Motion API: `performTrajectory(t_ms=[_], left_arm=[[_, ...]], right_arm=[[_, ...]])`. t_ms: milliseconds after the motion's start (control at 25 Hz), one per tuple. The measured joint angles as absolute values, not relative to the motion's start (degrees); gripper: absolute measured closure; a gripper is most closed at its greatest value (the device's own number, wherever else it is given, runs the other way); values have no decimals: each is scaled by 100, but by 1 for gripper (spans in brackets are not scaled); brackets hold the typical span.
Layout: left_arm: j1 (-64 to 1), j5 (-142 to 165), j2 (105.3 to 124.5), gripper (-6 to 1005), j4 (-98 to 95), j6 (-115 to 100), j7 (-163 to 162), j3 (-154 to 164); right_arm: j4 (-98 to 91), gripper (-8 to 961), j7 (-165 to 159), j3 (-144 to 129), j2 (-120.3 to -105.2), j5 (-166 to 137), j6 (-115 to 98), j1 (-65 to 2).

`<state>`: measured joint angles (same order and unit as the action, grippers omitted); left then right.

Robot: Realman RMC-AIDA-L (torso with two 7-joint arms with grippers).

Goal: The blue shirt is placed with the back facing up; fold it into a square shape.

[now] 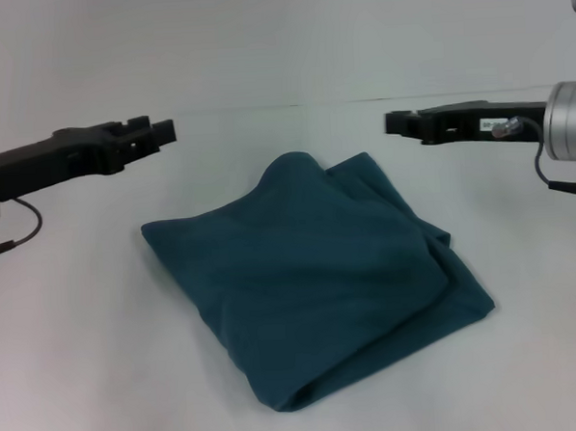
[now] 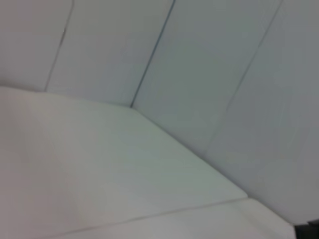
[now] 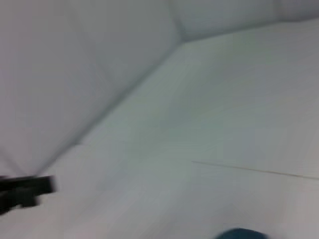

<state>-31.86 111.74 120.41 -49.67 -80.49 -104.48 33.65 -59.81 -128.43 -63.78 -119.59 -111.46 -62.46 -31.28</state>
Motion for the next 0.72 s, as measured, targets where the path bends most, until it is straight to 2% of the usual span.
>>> performTrajectory(t_ms=[440, 720], left_arm=[[-2905, 10644, 12166, 531, -4922, -7940, -9725, 3236], [-2751, 10178, 12252, 531, -4903, -7998, -9337, 3240]], right_arm=[[-4553, 889, -12390, -6704, -11993, -11414, -6441, -4005], [-4278, 887, -11777, -7018, -11972, -11602, -6278, -4031]])
